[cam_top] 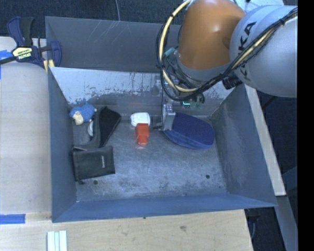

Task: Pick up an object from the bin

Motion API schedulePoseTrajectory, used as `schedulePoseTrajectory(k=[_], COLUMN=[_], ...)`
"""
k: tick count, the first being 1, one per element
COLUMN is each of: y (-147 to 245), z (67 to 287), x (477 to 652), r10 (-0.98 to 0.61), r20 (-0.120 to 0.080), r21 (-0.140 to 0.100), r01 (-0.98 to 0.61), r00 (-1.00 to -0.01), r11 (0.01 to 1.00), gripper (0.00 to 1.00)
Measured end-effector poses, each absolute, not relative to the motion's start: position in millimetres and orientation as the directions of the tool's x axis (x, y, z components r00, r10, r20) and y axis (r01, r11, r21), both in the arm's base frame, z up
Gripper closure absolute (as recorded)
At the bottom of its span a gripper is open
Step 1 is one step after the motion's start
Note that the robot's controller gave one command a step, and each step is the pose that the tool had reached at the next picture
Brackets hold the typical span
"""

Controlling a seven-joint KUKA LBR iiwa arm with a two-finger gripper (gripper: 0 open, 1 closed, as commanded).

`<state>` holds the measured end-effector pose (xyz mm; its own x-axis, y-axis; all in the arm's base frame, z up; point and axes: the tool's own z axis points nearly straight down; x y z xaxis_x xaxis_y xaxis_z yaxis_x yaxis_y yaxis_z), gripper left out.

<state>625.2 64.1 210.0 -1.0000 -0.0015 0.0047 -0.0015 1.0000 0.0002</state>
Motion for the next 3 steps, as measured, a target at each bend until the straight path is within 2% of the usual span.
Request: schedulePoseTrajectory(k=[1, 2, 3], y=[80.5, 72.3, 74.4], z=[113.2, 70.8, 75.0], x=[615.1, 623.3, 623.1], r10=[0.251, 0.246, 0.241], r20=[0.004, 0.008, 0.013], r21=[-0.001, 0.002, 0.002], r01=[0.251, 0.246, 0.241], r00=[-0.968, -0.969, -0.971], r11=[0.968, 0.969, 0.971], gripper=[0.00, 0.00, 1.00])
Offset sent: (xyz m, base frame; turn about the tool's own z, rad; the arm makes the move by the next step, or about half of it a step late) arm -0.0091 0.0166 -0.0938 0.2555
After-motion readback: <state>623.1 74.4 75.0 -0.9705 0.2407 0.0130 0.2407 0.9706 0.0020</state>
